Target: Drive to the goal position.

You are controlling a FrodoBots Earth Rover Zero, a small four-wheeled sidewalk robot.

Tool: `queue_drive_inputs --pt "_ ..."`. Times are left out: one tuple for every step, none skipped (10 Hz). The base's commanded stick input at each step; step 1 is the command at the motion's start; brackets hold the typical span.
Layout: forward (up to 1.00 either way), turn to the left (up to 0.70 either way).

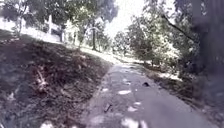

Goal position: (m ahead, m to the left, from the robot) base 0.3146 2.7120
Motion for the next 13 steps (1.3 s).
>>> queue_drive_inputs --pt "0.5 -0.5" --pt "0.5 -0.36" --pt "0.5 0.08" --pt "0.5 0.06" --pt "0.5 0.0" --pt "0.5 0.0" --pt "0.5 0.0" --pt "0.5 0.0" --pt "0.5 0.0" --pt "0.5 0.0" --pt "0.5 0.0" --pt "0.5 0.0" --pt "0.5 0.0"
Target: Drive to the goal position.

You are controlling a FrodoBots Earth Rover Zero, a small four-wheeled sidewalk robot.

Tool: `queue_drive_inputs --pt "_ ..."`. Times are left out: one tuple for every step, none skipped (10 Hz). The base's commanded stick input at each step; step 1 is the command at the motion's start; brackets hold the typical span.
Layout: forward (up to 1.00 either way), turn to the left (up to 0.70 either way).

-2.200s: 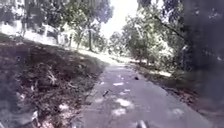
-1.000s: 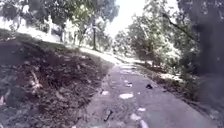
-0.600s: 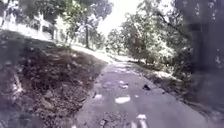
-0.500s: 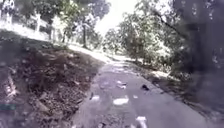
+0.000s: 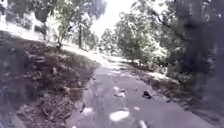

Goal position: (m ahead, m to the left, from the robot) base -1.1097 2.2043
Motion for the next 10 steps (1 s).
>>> queue_drive_inputs --pt "0.5 0.0" --pt "0.5 0.0" --pt "0.5 0.0" --pt "0.5 0.0" --pt "0.5 0.0" --pt "0.5 0.03" --pt "0.5 0.18" --pt "0.5 0.19" --pt "0.5 0.15" --pt "0.5 0.19"
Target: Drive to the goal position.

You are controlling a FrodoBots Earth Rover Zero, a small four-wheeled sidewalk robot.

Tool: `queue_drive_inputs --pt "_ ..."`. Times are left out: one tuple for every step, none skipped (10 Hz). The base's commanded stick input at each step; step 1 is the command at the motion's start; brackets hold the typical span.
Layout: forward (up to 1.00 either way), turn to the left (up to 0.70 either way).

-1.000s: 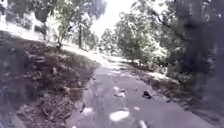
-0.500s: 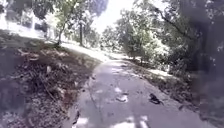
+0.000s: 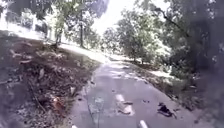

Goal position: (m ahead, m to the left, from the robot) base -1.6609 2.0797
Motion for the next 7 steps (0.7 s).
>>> queue_drive_inputs --pt "0.5 0.12" --pt "0.5 0.13" --pt "0.5 0.15" --pt "0.5 0.16" --pt "0.5 0.12" --pt "0.5 0.12" --pt "0.5 0.11"
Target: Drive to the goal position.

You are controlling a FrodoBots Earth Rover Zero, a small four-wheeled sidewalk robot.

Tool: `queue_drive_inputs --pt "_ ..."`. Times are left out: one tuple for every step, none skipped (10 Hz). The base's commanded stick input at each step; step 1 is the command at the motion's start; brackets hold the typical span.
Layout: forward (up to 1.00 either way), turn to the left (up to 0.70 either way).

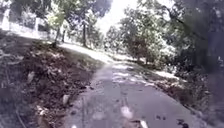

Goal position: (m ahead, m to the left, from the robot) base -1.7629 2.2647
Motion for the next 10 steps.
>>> queue_drive_inputs --pt "0.5 0.11" --pt "0.5 0.11" --pt "0.5 0.09" --pt "0.5 0.03" --pt "0.5 0.0" --pt "0.5 -0.25" --pt "0.5 -0.45" --pt "0.5 -0.44" --pt "0.5 -0.19" --pt "0.5 0.05"
